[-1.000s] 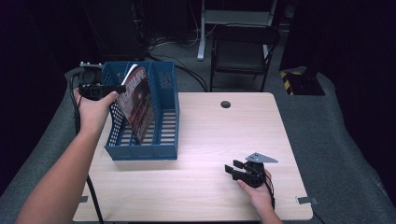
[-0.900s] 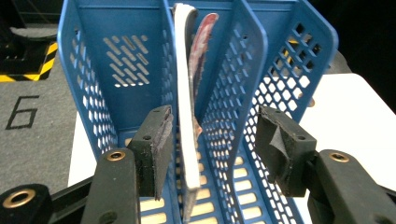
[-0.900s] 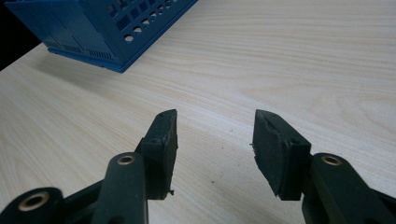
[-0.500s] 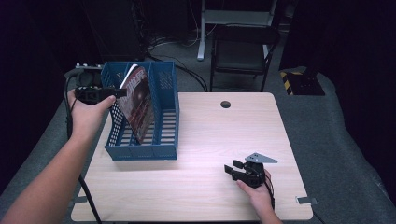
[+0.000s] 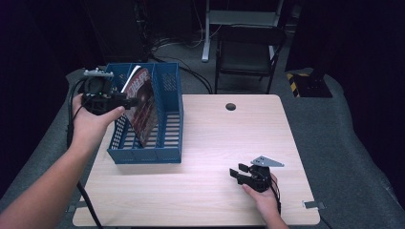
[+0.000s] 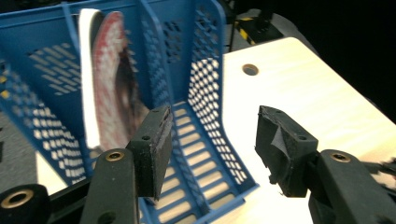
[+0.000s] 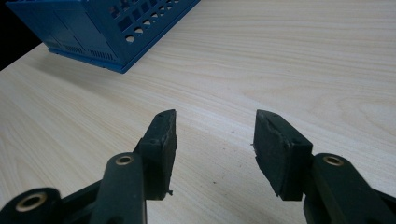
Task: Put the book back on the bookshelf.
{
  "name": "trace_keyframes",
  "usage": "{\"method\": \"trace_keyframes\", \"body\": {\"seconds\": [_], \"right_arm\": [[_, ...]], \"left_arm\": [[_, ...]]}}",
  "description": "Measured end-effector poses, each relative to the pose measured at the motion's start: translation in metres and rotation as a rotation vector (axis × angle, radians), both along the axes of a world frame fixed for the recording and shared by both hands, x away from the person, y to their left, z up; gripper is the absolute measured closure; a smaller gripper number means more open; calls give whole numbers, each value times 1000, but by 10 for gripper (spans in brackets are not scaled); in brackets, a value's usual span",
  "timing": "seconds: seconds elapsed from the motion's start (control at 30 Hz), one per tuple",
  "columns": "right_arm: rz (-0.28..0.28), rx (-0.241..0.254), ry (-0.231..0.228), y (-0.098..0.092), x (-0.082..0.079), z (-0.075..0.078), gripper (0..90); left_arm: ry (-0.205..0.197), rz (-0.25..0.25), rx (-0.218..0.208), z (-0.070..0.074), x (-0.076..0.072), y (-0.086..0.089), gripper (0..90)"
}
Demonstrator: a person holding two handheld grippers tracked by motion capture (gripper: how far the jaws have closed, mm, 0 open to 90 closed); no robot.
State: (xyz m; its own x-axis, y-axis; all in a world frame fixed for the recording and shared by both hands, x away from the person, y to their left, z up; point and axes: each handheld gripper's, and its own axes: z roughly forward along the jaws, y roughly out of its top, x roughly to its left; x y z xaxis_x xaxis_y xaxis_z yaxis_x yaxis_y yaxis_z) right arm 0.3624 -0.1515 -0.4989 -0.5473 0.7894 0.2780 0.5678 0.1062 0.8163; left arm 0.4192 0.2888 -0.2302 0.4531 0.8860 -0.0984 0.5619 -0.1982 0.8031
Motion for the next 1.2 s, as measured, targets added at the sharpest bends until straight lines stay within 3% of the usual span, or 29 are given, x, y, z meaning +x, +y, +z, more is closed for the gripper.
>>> {"method": "trace_keyframes", "body": {"seconds": [0.23,0.6,1.03,1.2], "right_arm": [[0,0,-2,-1,0,0,489],[-4,0,-1,-1,0,1,487],[2,7,-4,-2,-1,1,481],[10,-4,-5,-2,0,1,481]], "left_arm": [[3,-52,12,-1,-7,-7,456],[21,-128,21,-17,-19,-21,437],[70,-254,56,-51,-34,-52,414],[59,-277,58,-64,-39,-62,414]]}}
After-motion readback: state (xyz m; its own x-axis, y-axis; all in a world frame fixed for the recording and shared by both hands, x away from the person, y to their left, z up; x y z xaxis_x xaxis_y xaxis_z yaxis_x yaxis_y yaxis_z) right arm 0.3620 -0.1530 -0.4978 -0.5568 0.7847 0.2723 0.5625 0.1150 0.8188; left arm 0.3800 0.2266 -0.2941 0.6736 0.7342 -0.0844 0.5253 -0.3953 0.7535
